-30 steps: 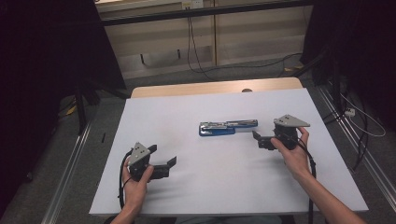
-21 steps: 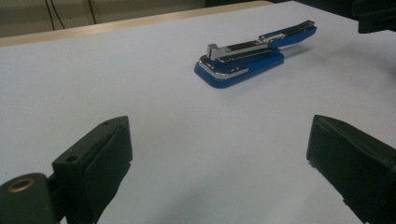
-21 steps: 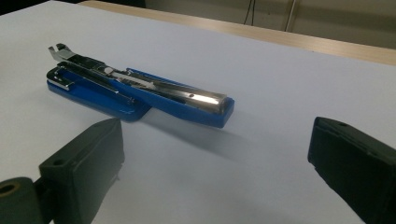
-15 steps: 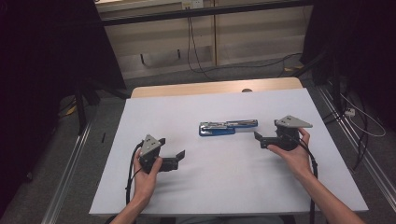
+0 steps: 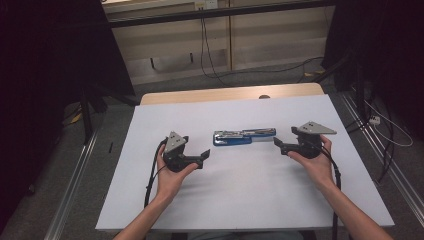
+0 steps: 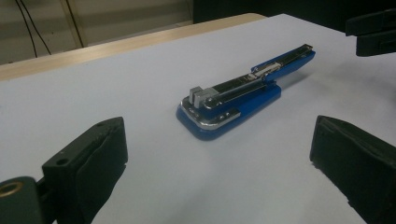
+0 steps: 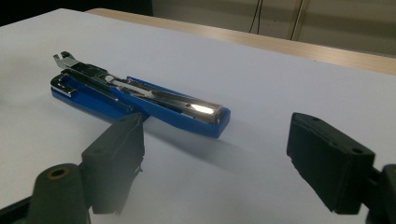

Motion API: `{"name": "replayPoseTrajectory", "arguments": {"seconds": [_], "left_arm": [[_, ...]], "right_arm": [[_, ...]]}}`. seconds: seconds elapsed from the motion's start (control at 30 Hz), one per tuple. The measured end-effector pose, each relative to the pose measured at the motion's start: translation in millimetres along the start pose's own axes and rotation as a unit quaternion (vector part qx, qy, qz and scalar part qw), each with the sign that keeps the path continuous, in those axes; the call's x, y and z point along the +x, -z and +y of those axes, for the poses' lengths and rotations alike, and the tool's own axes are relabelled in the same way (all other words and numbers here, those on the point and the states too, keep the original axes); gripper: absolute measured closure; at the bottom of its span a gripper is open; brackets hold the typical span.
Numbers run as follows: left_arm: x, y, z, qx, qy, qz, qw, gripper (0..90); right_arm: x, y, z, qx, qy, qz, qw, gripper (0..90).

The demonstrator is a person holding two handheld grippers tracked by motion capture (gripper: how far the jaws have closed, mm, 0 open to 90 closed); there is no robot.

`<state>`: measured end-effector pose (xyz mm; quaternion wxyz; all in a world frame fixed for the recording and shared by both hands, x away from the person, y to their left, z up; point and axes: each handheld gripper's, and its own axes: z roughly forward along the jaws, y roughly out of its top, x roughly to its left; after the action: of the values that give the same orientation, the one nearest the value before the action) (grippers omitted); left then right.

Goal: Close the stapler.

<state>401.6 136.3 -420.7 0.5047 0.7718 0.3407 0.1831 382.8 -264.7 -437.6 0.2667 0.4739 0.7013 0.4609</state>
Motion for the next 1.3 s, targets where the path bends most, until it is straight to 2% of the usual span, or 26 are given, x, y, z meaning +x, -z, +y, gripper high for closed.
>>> {"name": "replayPoseTrajectory", "arguments": {"seconds": [0.1,0.27,0.47,0.57,0.67,0.7,0.8,0.87,0.9,1.0,1.07,1.3], "left_arm": [[0.9,-7.1,1.3,-0.005,-0.003,0.002,1.0,4.5],[2.9,-17.4,6.2,0.002,-0.008,0.0,1.0,5.4],[3.7,-28.5,17.8,-0.004,-0.017,0.009,0.9998,5.4],[6.4,-34.4,24.0,-0.01,-0.01,0.009,0.9999,5.3],[9.1,-41.6,27.3,-0.011,-0.009,0.013,0.9998,5.2],[9.6,-43.7,27.5,-0.009,-0.008,0.013,0.9998,5.2],[8.5,-50.1,25.6,0.004,-0.01,0.023,0.9997,6.2],[9.5,-54.7,22.5,0.004,0.003,0.022,0.9997,7.0],[10.4,-56.6,21.0,0.006,0.009,0.02,0.9997,6.9],[11.6,-58.4,18.3,0.012,-0.004,0.023,0.9997,6.1],[12.1,-59.3,16.5,0.023,-0.002,0.017,0.9996,5.0],[13.1,-60.2,15.2,0.024,0.002,0.016,0.9996,5.0]], "right_arm": [[0.1,-1.9,-0.4,0.002,0.004,0.004,1.0,23.0],[2.1,-4.8,0.3,0.008,0.01,0.012,0.9999,30.0],[5.2,-7.3,3.7,0.016,0.026,0.033,0.999,38.8],[5.8,-7.9,8.0,0.013,0.03,0.033,0.9989,42.3],[6.4,-10.4,11.7,0.022,0.033,0.038,0.9985,46.2],[6.5,-11.4,12.4,0.022,0.037,0.034,0.9985,46.5],[5.4,-13.2,12.3,0.009,0.031,0.029,0.9991,52.2],[4.0,-14.6,11.4,0.009,0.032,0.027,0.9991,55.8],[3.3,-15.5,10.7,0.012,0.029,0.029,0.9991,57.4],[0.8,-17.5,7.9,0.02,0.022,0.025,0.9993,62.7],[0.0,-18.1,6.3,0.026,0.024,0.025,0.9991,66.7],[-1.8,-19.8,0.9,0.045,0.024,0.026,0.9984,83.6]]}}
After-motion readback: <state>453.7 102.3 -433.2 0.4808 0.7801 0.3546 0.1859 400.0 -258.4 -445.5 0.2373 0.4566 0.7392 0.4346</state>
